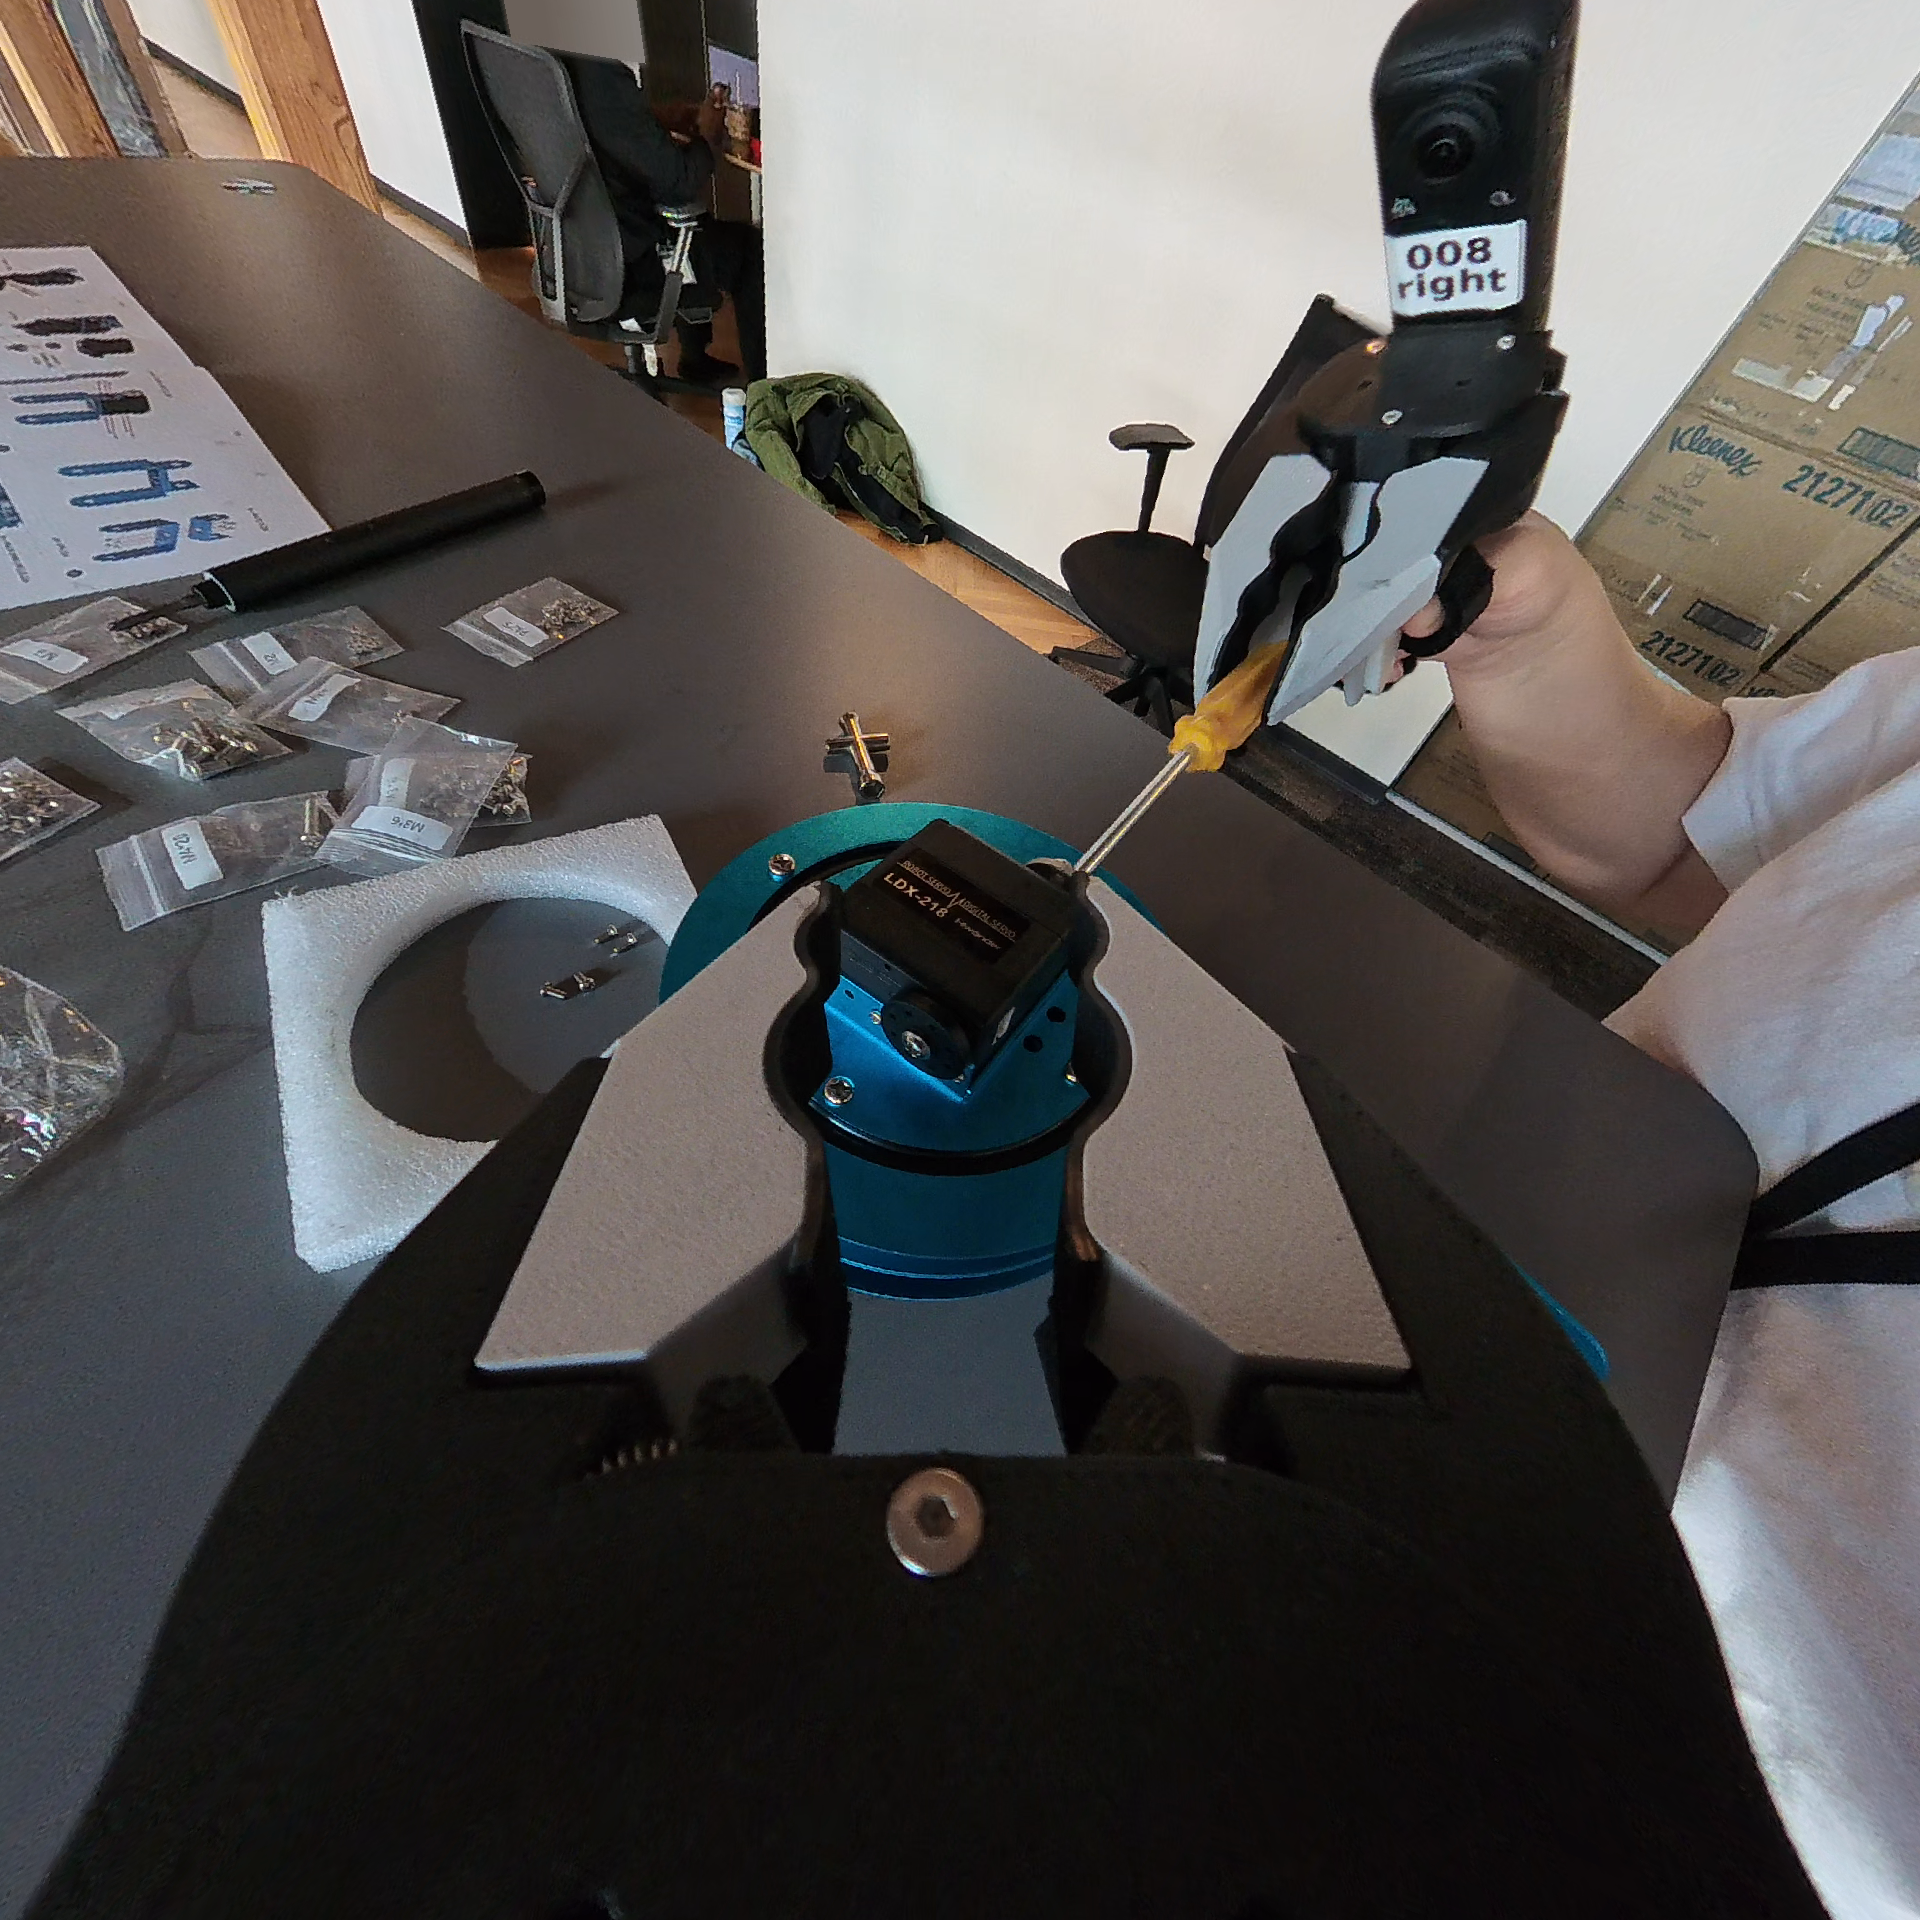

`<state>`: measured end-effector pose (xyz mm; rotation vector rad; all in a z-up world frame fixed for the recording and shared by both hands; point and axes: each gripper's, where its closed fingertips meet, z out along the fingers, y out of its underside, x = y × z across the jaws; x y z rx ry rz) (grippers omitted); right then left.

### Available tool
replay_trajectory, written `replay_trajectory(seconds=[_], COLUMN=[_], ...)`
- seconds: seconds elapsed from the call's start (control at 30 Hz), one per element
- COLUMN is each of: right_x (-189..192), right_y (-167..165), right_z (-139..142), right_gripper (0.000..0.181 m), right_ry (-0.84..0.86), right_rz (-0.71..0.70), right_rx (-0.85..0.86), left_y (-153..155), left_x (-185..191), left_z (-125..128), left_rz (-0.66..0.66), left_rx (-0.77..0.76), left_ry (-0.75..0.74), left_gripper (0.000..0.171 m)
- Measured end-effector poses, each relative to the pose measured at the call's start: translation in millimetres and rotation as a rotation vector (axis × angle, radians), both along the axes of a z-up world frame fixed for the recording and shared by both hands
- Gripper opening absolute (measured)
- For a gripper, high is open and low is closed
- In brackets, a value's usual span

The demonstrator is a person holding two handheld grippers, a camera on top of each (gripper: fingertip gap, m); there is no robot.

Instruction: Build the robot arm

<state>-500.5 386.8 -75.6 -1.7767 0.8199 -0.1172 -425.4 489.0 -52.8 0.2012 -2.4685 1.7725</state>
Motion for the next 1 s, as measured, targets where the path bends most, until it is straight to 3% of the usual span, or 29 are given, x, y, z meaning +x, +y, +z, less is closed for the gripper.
replay_trajectory(seconds=[0.57, 0.7, 1.0], right_x=[-1, 0, 0], right_y=[3, 3, 4], right_z=[14, 9, 3], right_gripper=[0.015, 0.015, 0.016], right_ry=[-0.323, -0.160, 0.051], right_rz=[-0.030, -0.031, -0.035], right_rx=[-0.187, -0.035, 0.131], left_y=[-1, 0, 4], left_x=[-2, -6, -5], left_z=[1, 1, -9], left_rz=[-0.012, -0.054, -0.176], left_rx=[-0.022, -0.022, 0.128], left_ry=[0.017, 0.011, -0.239], left_gripper=[0.041, 0.048, 0.066])
